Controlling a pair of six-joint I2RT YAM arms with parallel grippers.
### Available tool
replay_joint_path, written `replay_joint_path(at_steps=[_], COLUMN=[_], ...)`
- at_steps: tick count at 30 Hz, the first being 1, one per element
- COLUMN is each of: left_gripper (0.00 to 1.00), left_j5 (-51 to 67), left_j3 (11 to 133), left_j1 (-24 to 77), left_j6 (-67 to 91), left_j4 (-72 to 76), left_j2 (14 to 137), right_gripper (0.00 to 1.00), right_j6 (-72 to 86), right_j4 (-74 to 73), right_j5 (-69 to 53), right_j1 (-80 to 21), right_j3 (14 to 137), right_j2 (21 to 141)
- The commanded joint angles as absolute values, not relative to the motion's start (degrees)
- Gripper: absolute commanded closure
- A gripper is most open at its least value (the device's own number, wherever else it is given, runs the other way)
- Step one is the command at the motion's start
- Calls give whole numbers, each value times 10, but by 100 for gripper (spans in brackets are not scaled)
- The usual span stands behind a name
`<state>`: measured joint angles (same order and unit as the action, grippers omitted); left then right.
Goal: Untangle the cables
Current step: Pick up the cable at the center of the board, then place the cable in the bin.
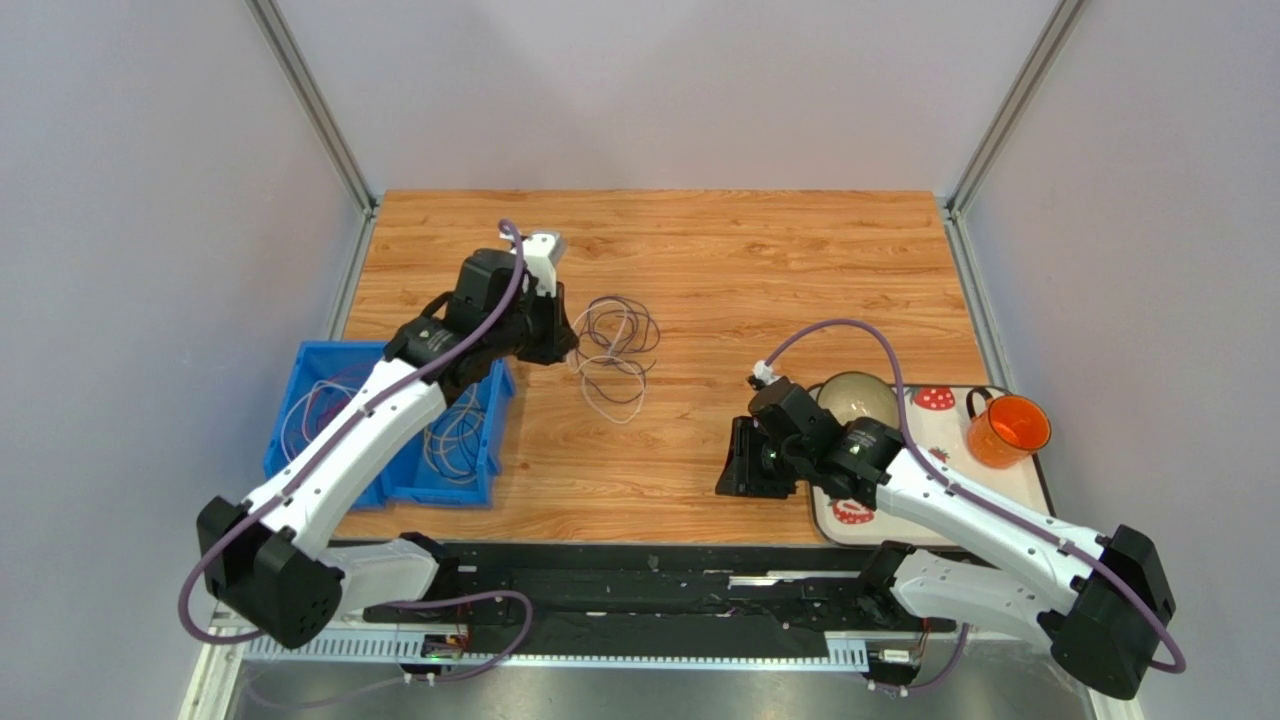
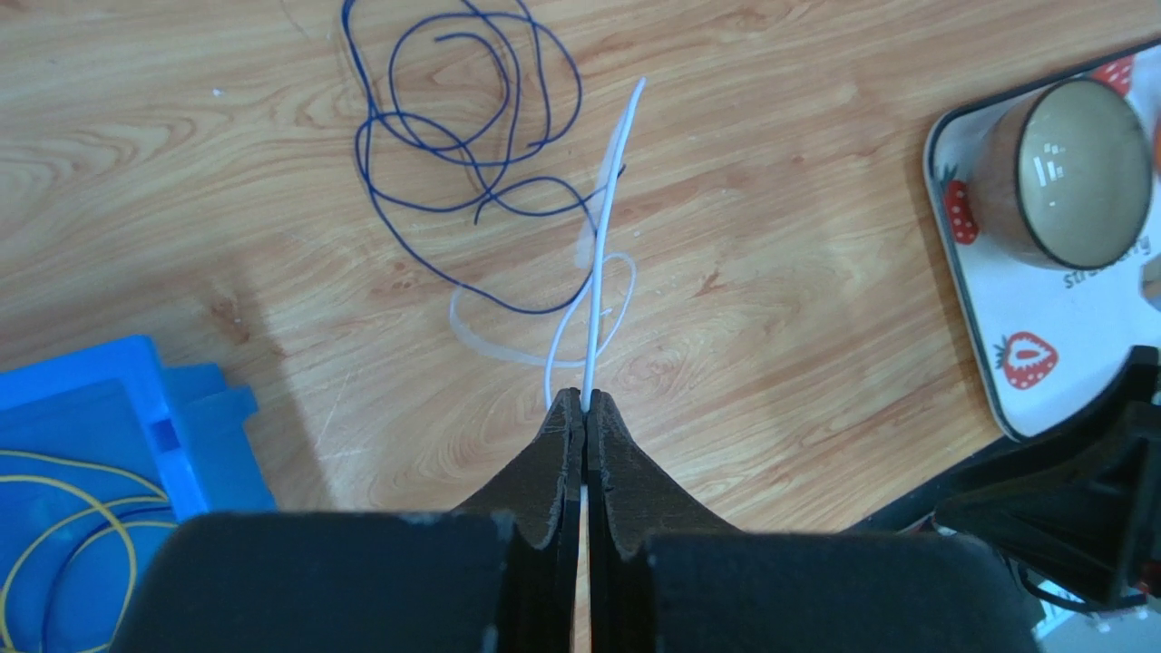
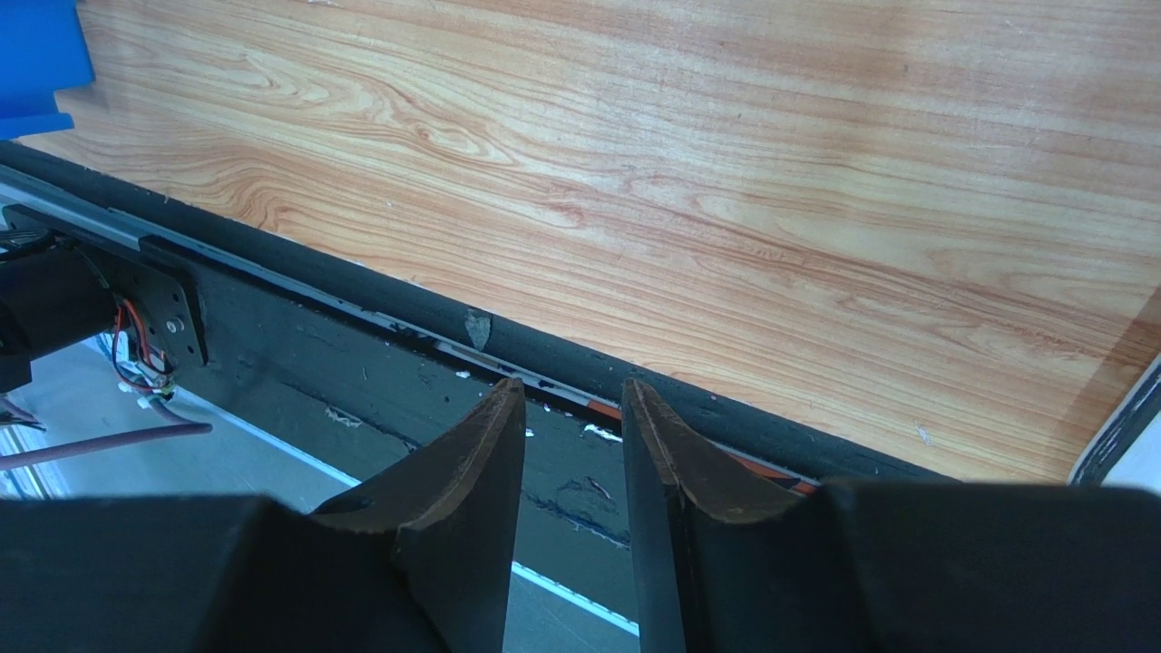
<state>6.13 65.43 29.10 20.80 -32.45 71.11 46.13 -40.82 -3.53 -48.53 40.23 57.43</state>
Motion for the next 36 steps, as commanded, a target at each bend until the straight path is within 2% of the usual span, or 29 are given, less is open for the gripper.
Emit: replay_joint_path(at_steps=[1,16,29,32,36], left_gripper=[100,100,100,100,100], left_j5=[49,-79,-189,-222,-323], left_j3=[657,736,887,917,929], left_j1=[294,294,294,294,294], left_j6=[209,163,112,92,63], left_j4=[-351,-497,-568,-581,-587], left_j2=[643,515,434,438,441], right_gripper=[64,64,64,65,65], right_j6=[468,475,476,479,481], right_j4=[-409,-410,-396,-389,-385], right_j5=[-27,-33,-56,-67,-73], right_j1=[-483,-483,-483,-483,-484], right_j3=[410,406,416,421,430], right_j2=[556,546,569,583,592])
